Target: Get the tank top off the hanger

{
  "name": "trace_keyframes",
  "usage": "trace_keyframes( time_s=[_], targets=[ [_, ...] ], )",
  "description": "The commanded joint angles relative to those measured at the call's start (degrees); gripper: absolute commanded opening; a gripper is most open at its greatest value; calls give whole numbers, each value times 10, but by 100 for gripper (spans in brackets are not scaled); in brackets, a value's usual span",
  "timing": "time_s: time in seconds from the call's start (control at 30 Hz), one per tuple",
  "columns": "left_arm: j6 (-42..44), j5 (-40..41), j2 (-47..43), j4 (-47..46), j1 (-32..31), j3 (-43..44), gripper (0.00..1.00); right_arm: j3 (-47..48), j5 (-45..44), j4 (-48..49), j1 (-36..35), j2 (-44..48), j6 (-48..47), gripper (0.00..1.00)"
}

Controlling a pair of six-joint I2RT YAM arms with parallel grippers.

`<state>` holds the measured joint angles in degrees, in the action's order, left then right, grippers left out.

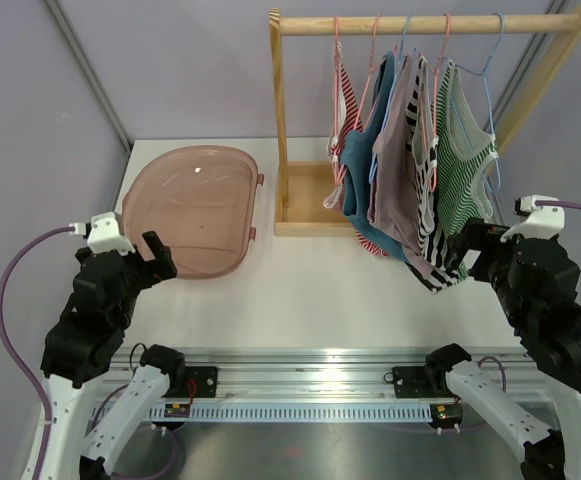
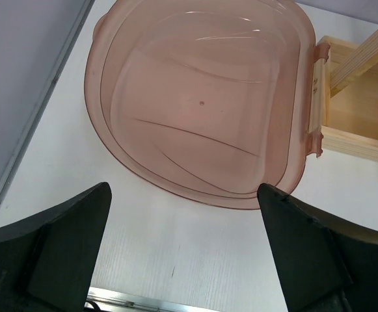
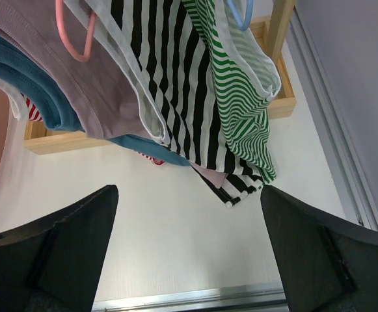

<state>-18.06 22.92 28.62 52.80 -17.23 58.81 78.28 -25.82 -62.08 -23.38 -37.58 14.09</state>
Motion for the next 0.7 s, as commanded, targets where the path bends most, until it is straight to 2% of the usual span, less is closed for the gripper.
trace_keyframes(
  time_s=[0.0, 0.13, 0.17, 0.3, 0.37, 0.43, 0.67],
  targets=[
    [-2, 8, 8, -20, -3, 22, 99, 15, 15, 30, -5, 0, -6, 100],
    [-2, 6, 11, -19, -3, 25, 99, 36, 107, 60, -5, 1, -13, 99],
    [0, 3, 13, -18, -3, 25, 99, 44, 170, 80, -4, -1, -11, 100],
    [-2, -9, 19, -17, -3, 25, 99, 127, 333, 126, -5, -50, 30, 99],
    [-2, -10, 21, -17, -3, 25, 99, 162, 414, 143, -5, -104, 59, 99],
    [1, -22, 19, -23, -3, 19, 99, 208, 446, 151, -4, -157, 68, 100],
    [-5, -11, 32, -23, -3, 10, 99, 311, 434, 177, -4, -296, 90, 99]
  ],
)
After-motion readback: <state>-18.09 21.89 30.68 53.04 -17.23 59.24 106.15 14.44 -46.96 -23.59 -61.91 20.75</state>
